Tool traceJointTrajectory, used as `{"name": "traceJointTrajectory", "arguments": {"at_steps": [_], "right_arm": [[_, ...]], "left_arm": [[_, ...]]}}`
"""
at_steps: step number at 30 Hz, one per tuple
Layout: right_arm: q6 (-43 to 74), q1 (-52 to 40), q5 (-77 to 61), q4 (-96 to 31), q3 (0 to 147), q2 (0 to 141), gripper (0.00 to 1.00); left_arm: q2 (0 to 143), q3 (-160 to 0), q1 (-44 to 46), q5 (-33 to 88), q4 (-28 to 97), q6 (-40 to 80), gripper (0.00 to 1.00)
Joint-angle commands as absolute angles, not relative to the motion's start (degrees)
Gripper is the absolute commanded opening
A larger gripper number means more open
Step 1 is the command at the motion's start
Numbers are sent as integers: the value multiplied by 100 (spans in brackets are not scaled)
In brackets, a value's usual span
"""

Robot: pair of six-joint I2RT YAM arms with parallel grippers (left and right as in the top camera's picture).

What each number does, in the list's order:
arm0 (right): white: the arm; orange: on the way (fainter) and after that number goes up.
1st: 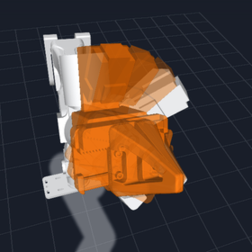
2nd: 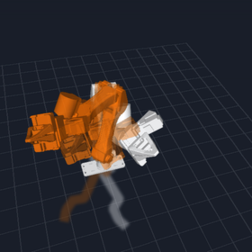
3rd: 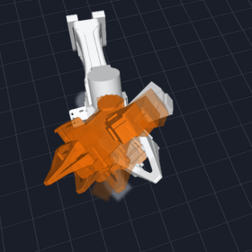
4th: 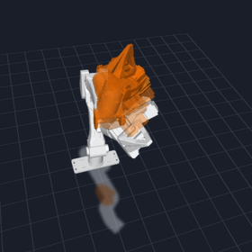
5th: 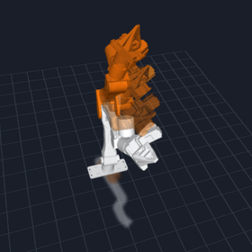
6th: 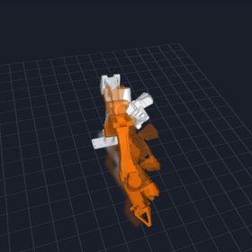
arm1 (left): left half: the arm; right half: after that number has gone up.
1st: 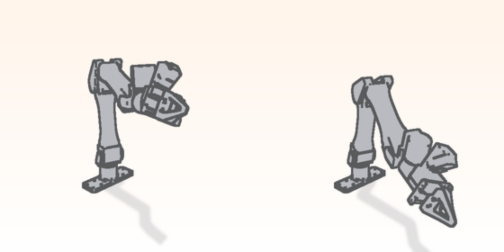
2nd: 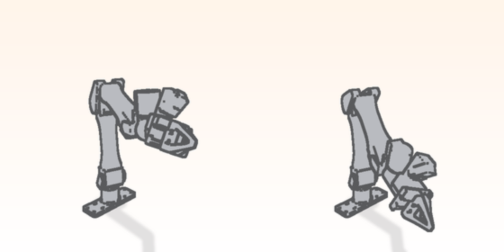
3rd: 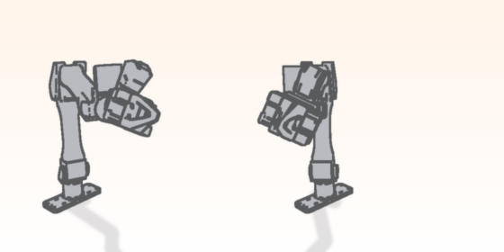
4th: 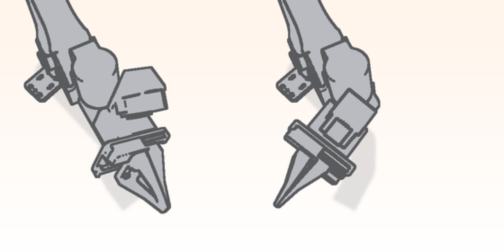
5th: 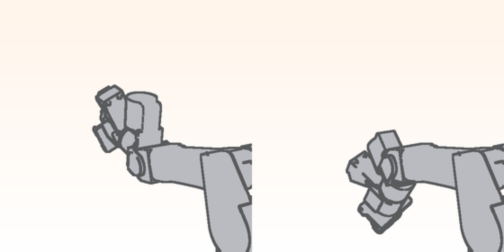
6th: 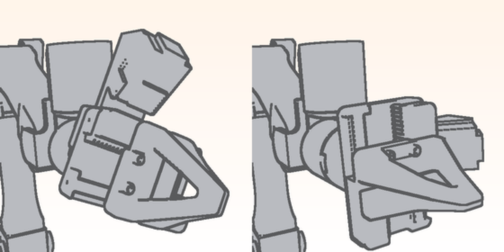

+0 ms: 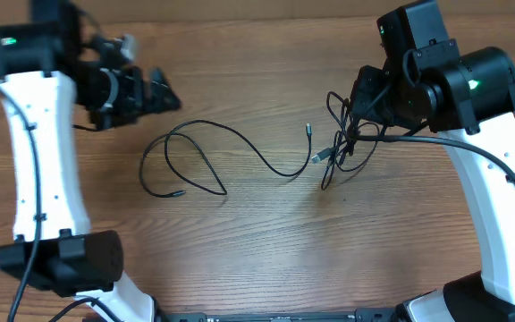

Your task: Untangle cables

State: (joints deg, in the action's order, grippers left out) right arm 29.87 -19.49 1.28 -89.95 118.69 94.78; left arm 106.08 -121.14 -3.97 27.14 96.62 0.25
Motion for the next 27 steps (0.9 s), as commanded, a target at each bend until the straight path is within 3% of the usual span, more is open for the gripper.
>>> {"name": "traceJointTrajectory", "arguments": {"at_steps": [1, 6, 9, 13, 21, 24, 27], "right_arm": [[2950, -1944, 91, -8906, 11920, 9470, 4], [2950, -1944, 91, -8912, 11920, 9559, 4], [2950, -1944, 91, -8954, 11920, 9677, 4], [2947, -1944, 93, -9037, 11920, 9867, 4], [2950, -1944, 93, -8901, 11920, 9979, 4], [2947, -1944, 93, -8906, 11920, 9979, 4], [2950, -1944, 91, -8901, 11920, 9979, 4]], "left_arm": [[10488, -11872, 34, 2161, 9649, -298, 100], [10488, -11566, 368, 652, 9424, 729, 99], [10488, -11430, 388, 355, 9205, 860, 99], [10488, -11135, 377, 467, 8914, 814, 100], [10488, -10285, 416, 1850, 8512, -392, 95], [10490, -10027, 449, 1839, 8315, -390, 82], [10490, -9821, 449, 1688, 8073, -246, 60]]}}
